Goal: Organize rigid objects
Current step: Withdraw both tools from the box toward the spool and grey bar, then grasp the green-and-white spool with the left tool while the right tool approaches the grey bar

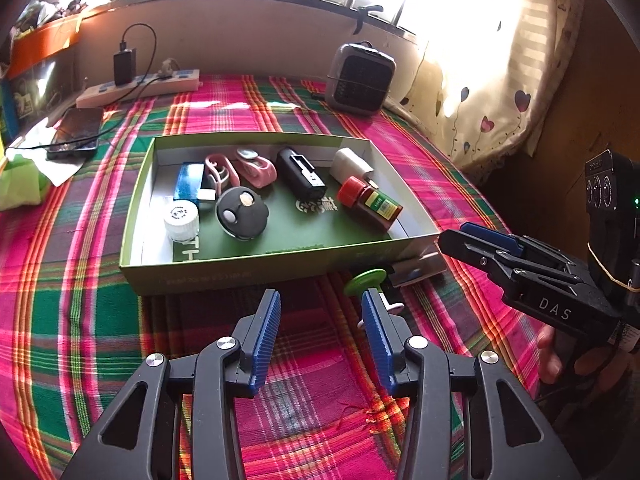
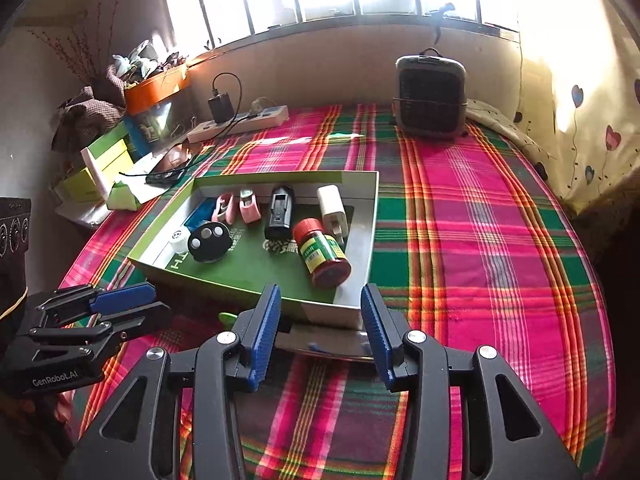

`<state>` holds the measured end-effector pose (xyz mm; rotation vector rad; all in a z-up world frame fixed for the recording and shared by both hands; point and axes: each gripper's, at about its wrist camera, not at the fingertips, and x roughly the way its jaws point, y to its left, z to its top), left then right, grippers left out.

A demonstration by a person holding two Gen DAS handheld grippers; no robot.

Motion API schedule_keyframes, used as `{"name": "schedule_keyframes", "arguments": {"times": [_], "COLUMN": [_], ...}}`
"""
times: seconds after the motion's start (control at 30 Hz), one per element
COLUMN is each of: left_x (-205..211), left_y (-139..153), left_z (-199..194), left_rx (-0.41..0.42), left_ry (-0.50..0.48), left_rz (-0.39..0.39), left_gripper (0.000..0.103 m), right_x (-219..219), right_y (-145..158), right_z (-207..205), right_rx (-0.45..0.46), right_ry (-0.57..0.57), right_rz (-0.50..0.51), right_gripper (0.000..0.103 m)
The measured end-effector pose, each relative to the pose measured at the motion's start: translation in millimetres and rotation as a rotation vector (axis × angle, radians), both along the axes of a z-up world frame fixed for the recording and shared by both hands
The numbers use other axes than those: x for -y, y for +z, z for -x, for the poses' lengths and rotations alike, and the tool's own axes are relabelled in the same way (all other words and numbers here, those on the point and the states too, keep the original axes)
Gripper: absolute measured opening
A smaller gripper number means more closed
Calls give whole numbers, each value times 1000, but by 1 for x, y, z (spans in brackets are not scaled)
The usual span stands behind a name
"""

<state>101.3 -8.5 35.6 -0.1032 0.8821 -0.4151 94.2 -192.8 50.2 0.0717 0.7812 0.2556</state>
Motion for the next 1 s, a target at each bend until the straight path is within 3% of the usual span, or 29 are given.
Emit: {"name": "schedule_keyframes", "arguments": {"times": [0.4,1.0], "left_x": [31,49], "left_y": [-13,-19], "left_z": [-5,-14], "left_rx": [-46,-55], "left_ry": [-64,-65], "left_rz": [-26,-62], "left_gripper": [46,46], "right_x": [25,30], "right_y": [-19,-34], "right_z": [13,1], "right_rx": [-48,-100], "right_ry": [-54,-48], "right_rz": [-19,-37], "right_gripper": [47,47]}}
